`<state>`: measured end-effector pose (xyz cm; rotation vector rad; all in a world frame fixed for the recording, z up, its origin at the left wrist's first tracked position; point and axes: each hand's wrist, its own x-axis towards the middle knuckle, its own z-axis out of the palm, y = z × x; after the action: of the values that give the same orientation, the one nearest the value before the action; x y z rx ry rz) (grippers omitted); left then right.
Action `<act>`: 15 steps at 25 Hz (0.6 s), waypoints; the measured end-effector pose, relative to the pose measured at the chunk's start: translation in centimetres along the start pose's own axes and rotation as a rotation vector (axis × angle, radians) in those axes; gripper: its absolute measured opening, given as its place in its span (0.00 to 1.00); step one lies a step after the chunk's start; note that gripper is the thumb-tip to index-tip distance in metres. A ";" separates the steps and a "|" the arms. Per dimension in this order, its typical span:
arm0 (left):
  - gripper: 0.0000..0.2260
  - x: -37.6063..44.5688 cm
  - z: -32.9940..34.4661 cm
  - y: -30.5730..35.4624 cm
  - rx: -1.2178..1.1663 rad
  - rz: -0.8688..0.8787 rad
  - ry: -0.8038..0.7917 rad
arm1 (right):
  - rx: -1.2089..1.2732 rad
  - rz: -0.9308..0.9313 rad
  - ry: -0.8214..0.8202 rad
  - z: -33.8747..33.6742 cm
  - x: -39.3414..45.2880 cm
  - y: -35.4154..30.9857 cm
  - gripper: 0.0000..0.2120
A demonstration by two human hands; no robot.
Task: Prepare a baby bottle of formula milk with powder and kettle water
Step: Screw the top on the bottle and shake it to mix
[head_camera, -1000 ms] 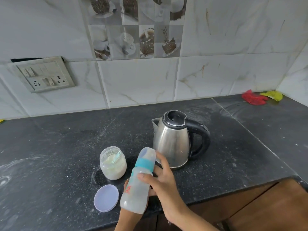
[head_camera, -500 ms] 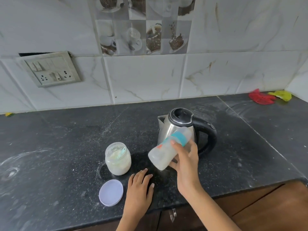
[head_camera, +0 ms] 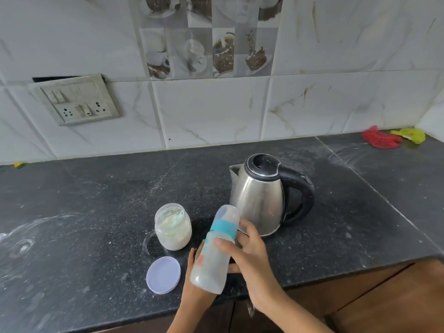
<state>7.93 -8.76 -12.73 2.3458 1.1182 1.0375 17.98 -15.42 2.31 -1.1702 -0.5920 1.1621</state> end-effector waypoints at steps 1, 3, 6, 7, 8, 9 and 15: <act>0.21 0.1 0.0 -0.2 0.027 0.033 -0.013 | 0.012 -0.029 0.018 -0.5 0.3 -0.1 0.33; 0.20 0.3 0.3 -1.3 0.143 -0.001 -0.136 | 0.122 -0.130 0.183 -1.7 1.3 -1.2 0.32; 0.21 -0.1 0.9 -2.0 0.157 -0.005 -0.195 | 0.049 -0.049 0.103 -1.0 0.8 -0.4 0.30; 0.22 -0.3 0.9 -2.0 0.108 0.014 -0.173 | -0.001 0.004 0.013 -0.5 0.1 0.2 0.30; 0.22 -0.4 0.8 -1.9 0.077 0.019 -0.150 | -0.019 0.014 -0.031 -0.3 -0.2 0.2 0.31; 0.22 -0.4 1.0 -2.1 0.074 -0.001 -0.154 | -0.007 -0.016 -0.006 -0.8 0.1 -0.2 0.31; 0.22 -0.3 1.5 -2.9 0.112 -0.081 -0.227 | -0.033 -0.015 0.104 -1.7 0.8 -1.8 0.29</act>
<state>7.38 -7.20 -15.53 2.4089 1.1979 0.6761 20.47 -15.24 3.25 -1.2443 -0.5417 1.0757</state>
